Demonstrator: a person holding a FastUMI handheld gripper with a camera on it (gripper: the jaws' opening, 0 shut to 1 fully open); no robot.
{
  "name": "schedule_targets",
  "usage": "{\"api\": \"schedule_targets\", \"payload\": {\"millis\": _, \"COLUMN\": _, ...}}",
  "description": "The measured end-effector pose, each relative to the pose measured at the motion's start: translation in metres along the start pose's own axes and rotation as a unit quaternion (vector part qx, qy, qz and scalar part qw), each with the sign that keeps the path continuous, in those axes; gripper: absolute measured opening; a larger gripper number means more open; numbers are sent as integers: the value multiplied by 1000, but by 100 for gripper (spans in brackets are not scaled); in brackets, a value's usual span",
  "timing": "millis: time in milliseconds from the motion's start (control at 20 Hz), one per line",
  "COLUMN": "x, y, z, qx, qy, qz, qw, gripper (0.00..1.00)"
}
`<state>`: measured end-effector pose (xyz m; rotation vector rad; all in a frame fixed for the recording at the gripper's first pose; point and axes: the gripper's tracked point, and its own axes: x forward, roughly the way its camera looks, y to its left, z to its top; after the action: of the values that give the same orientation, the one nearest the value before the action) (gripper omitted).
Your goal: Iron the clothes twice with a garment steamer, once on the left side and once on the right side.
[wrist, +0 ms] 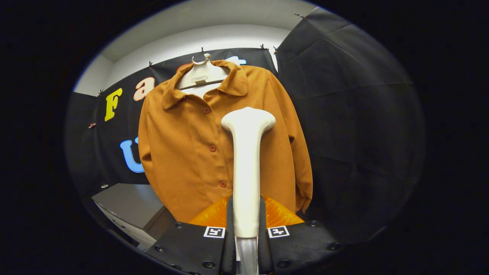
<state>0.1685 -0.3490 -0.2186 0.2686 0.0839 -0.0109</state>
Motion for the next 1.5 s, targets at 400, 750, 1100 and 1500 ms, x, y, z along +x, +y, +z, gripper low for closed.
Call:
{"api": "schedule_targets", "payload": {"millis": 400, "x": -19, "y": -17, "z": -83, "qx": 9, "qy": 66, "qz": -20, "qw": 998, "gripper": 26}}
{"api": "schedule_targets", "payload": {"millis": 750, "x": -33, "y": -16, "z": -151, "qx": 13, "qy": 125, "qz": -35, "qw": 991, "gripper": 26}}
{"api": "schedule_targets", "payload": {"millis": 1100, "x": -52, "y": -26, "z": -215, "qx": 11, "qy": 187, "qz": -53, "qw": 981, "gripper": 26}}
{"api": "schedule_targets", "payload": {"millis": 1500, "x": -104, "y": -36, "z": -266, "qx": 34, "qy": 245, "qz": -91, "qw": 965, "gripper": 26}}
